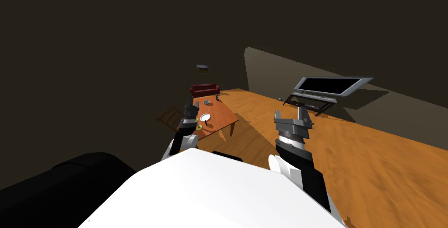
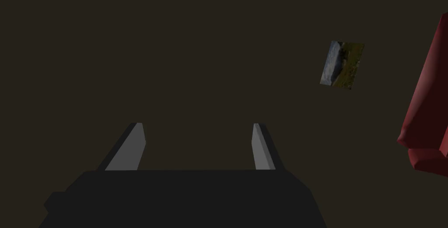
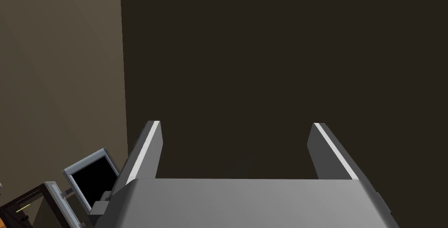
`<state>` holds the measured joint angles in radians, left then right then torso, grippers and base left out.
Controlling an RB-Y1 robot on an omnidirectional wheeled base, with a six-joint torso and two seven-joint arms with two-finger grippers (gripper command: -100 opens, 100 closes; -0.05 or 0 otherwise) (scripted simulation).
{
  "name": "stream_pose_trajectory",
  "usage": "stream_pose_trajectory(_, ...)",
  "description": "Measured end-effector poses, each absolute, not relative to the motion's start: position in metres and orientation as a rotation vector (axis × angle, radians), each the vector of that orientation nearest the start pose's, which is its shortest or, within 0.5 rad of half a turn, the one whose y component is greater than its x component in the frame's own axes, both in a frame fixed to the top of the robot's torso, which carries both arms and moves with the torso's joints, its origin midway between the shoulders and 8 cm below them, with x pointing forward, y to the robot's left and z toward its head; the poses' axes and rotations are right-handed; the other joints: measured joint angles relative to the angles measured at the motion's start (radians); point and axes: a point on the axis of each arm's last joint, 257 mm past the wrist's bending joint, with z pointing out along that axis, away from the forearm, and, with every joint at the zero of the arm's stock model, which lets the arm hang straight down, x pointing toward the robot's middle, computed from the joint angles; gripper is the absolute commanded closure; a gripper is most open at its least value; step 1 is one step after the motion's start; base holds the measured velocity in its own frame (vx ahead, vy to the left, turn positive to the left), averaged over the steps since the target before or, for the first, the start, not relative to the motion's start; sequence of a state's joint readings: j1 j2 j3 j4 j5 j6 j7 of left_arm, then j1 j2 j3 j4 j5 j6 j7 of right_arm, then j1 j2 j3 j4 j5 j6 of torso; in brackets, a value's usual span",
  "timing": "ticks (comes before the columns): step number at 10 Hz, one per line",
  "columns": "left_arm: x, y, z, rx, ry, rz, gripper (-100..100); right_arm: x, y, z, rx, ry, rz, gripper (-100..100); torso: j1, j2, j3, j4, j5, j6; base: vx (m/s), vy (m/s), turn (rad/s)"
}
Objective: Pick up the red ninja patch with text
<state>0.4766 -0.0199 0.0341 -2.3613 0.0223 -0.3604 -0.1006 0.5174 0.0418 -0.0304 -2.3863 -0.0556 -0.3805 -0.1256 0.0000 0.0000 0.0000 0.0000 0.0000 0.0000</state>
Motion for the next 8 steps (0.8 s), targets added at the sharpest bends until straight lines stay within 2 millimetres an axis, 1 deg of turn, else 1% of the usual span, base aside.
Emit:
stream_pose_trajectory(3, 0.357, 0.286, 0.022, -0.670, 0.740, -1.162, -100, 0.337, -0.300, 0.044, 0.784, 0.521, 1.412, 0, -0.004, 0.001, 0.001, 0.000, -0.001, 0.000, -0.018, -0.068, -0.064)
stream_pose_trajectory(5, 0.364, 0.287, 0.003, -0.682, 0.827, -1.134, -100, 0.337, -0.300, 0.044, 0.784, 0.521, 1.412, 0, -0.005, 0.001, 0.000, 0.000, -0.001, 0.000, 0.001, -0.085, -0.092)
stream_pose_trajectory(7, 0.374, 0.283, -0.027, -0.704, 0.927, -1.096, -100, 0.337, -0.300, 0.044, 0.784, 0.521, 1.412, 0, -0.006, 0.000, 0.000, 0.000, -0.001, 0.000, -0.006, -0.090, -0.125)
stream_pose_trajectory(8, 0.378, 0.285, -0.043, -0.719, 0.982, -1.071, -100, 0.337, -0.300, 0.044, 0.784, 0.521, 1.412, 0, -0.006, 0.001, 0.000, 0.000, -0.001, 0.000, -0.008, -0.100, -0.123)
